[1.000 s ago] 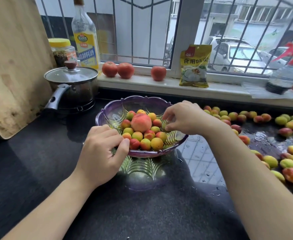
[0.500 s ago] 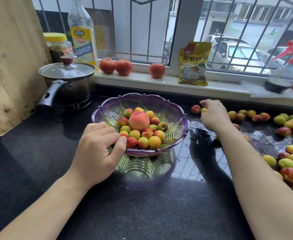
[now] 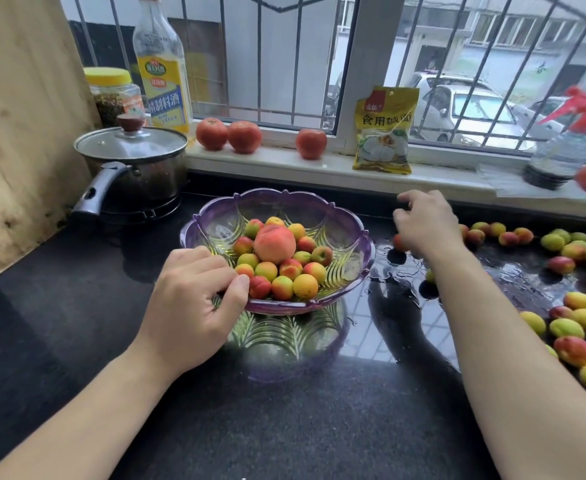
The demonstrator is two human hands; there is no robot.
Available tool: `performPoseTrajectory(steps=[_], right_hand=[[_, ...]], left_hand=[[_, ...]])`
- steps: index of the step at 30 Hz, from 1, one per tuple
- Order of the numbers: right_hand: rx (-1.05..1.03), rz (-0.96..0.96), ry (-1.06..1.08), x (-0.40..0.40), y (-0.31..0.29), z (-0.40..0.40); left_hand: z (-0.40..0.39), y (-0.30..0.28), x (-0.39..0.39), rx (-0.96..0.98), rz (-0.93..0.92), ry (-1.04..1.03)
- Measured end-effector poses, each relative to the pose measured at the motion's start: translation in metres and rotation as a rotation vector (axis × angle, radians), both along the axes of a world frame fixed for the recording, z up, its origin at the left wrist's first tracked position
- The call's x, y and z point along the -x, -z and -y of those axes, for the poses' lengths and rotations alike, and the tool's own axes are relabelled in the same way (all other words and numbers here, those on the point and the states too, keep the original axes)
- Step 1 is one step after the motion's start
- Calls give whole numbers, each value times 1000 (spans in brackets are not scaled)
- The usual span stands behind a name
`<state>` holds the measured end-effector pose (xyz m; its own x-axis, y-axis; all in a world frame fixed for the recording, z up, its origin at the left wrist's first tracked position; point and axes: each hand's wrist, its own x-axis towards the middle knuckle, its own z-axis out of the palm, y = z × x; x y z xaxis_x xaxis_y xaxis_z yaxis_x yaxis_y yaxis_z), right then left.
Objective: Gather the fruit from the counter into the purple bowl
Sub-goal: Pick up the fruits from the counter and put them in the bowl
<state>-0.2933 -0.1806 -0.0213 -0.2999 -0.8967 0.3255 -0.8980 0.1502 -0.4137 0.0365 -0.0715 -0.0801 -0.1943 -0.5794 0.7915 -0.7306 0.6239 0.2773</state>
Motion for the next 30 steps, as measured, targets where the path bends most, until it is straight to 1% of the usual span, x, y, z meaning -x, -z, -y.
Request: performPoseTrajectory(steps=[2,3,4,6,9,11,14,16,18,19,20,22,23,24,25,26,27,29,30], right_hand=[[-216,-110,-35,-5,1,-3],[-282,-180,-26,-9,3,-6],[-303,-227,-16,-11,7,-7],[-314,-228,11,-13,5,-7],[-490,-265,93,-7,-2,-6],[-526,-267,117,-3,-5,-7],[-489,-300,101,4,-2,-10],[-437,-274,103,3,-4,-14],[-377,-169,92,2,-11,-15],[-309,-79,74,1,-17,-15],[-197,16,40,-1,-25,-15],[77,138,-113,-9,-43,-18],[149,185,-236,-17,-52,-23],[158,215,-367,-29,-56,-28],[122,205,-480,-41,-56,-33],[74,138,-547,-52,-51,-35],[38,29,-575,-62,-44,-34],[-24,-205,-561,-72,-29,-30],[-55,-249,-548,-73,-25,-28]], left_hand=[[0,0,0,-6,0,3],[-1,-1,0,-9,0,4],[-1,-1,0,-12,0,3],[-1,-1,0,-12,0,1],[-2,-1,0,-11,0,0],[-2,-1,0,-13,-1,4],[-2,-2,0,-15,1,3],[-2,-2,0,-15,-2,0],[-1,-2,0,-11,-1,-1],[-1,-2,0,-9,0,-2],[0,-1,0,-9,2,-3],[0,-1,0,-11,4,-2],[0,-1,0,-10,3,-1],[0,-1,0,-10,2,1],[0,-1,0,-9,1,1],[-1,-2,0,-8,1,1],[-1,-2,0,-6,0,4],[-1,-2,0,-5,-1,12],[-1,-2,0,-5,-2,12]])
